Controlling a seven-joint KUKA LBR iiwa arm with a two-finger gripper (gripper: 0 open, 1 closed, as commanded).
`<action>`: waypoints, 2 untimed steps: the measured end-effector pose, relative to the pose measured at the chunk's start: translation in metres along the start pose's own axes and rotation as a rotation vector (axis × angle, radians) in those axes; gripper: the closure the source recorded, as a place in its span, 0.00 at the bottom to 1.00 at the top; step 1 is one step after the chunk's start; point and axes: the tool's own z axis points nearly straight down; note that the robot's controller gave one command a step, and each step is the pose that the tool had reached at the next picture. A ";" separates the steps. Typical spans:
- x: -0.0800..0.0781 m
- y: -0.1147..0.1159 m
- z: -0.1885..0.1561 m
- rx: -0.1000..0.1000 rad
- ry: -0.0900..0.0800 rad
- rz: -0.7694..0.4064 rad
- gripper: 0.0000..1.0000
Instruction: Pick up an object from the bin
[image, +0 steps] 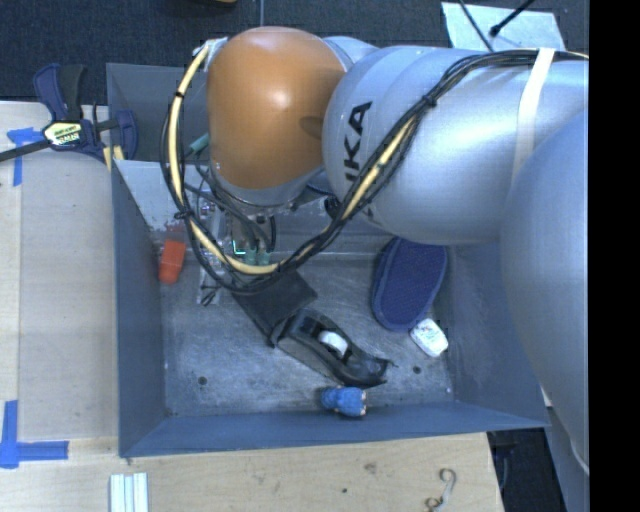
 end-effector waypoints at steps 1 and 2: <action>-0.021 -0.101 -0.009 0.002 -0.007 0.042 0.00; -0.010 -0.128 0.171 -0.011 -0.010 -0.105 0.00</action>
Offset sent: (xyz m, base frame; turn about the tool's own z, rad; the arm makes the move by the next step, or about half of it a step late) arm 0.0187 -0.0950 0.0077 0.0341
